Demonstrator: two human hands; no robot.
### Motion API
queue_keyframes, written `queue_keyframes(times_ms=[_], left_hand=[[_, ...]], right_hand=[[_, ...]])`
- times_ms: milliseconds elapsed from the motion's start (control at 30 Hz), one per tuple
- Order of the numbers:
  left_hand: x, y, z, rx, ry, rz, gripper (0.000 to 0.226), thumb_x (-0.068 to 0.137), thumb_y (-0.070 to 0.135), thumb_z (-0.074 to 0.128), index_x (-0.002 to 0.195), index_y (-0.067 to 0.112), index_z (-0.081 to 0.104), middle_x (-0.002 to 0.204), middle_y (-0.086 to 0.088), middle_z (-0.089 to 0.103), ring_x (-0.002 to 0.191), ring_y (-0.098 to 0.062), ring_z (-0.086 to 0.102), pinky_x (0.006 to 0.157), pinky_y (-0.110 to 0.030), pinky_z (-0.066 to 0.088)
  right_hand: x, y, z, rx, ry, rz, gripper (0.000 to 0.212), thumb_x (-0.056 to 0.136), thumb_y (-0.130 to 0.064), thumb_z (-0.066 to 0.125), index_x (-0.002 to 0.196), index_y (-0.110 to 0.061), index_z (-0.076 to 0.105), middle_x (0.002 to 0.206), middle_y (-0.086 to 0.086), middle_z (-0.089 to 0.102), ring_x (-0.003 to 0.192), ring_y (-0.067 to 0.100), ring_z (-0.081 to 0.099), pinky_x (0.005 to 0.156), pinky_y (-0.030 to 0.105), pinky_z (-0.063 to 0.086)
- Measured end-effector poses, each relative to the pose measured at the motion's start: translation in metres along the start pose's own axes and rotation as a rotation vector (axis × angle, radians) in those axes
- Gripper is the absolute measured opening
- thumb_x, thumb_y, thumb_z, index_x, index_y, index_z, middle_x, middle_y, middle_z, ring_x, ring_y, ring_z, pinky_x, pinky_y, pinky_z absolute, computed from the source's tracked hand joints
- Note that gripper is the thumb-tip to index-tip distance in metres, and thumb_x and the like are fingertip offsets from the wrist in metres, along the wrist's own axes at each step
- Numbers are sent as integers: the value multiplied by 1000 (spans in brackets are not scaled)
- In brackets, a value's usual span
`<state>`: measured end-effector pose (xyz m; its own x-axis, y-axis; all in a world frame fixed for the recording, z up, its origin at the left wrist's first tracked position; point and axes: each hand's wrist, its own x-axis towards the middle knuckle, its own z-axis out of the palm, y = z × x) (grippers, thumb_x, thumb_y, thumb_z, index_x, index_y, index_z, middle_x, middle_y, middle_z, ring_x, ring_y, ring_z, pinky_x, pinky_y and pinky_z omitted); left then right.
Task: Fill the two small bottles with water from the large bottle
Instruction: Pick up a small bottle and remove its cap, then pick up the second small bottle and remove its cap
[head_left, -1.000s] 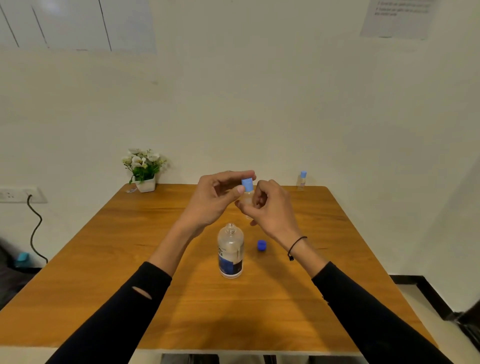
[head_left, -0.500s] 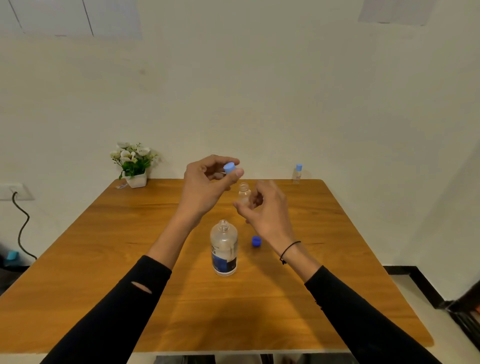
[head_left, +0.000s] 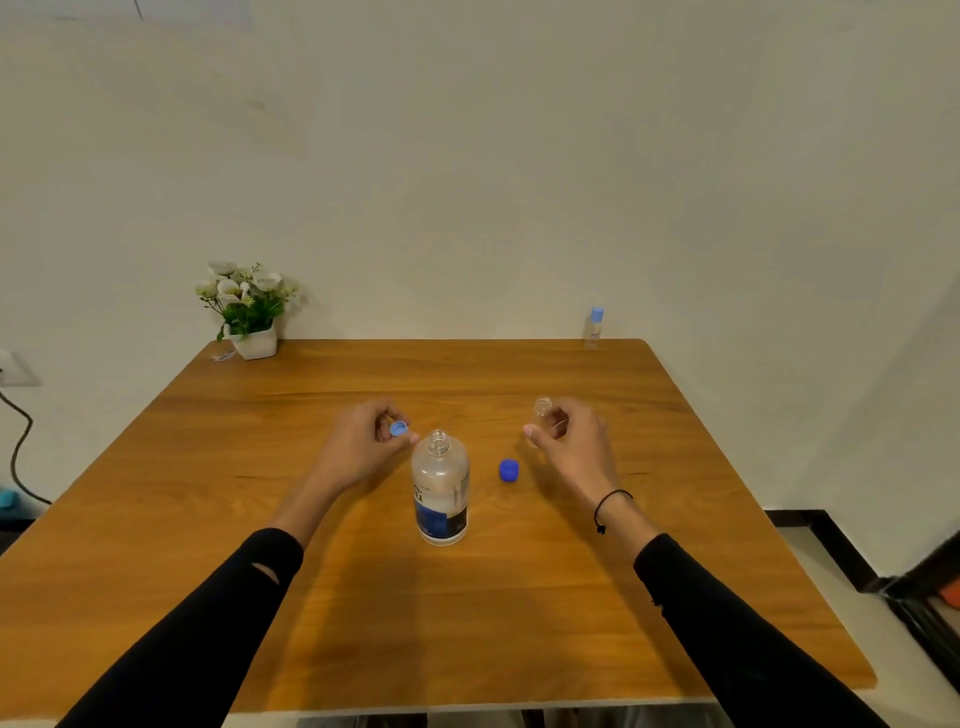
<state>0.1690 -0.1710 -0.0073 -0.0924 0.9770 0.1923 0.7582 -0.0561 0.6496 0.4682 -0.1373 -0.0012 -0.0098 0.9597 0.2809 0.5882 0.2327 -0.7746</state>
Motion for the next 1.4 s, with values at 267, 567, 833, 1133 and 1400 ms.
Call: queue_keyframes(times_ms=[267,567,833,1133,1400], left_hand=[[20,-21,31,10,-81,-2,15,91,16,85,100,20,74,75,0,65,66,-12,55,65,-32,48],[24,-34,26,-66,-75,-62,72,78,51,92,135,34,53,92,-1,64,79,-15,58,72,-43,56],[72,-24,25,-82,157,8,44,102,47,69,138,25,56,86,5,67,77,-10,64,63,-26,43],[152,-3,54,-40,83,77,30,103,39,69,128,25,59,81,12,65,72,-1,59,61,-22,39],[194,-7,74,-32,18,77,25,104,47,65,124,34,58,84,11,66,74,-4,62,62,-24,43]], right_hand=[[9,33,24,-77,-91,53,21,91,-33,79,101,-23,64,99,-3,66,88,11,63,70,23,48],[6,59,10,-47,-225,91,87,86,-17,84,156,-27,32,115,-7,54,98,8,61,78,20,52],[73,81,-16,-23,-58,118,69,95,-9,72,150,-23,33,106,-3,56,97,11,63,75,20,49],[206,118,17,-35,157,226,86,90,-34,80,153,-10,26,143,14,47,125,34,55,105,50,51],[275,135,33,-82,244,235,58,92,-32,79,128,-3,43,120,18,59,100,33,62,74,38,48]])
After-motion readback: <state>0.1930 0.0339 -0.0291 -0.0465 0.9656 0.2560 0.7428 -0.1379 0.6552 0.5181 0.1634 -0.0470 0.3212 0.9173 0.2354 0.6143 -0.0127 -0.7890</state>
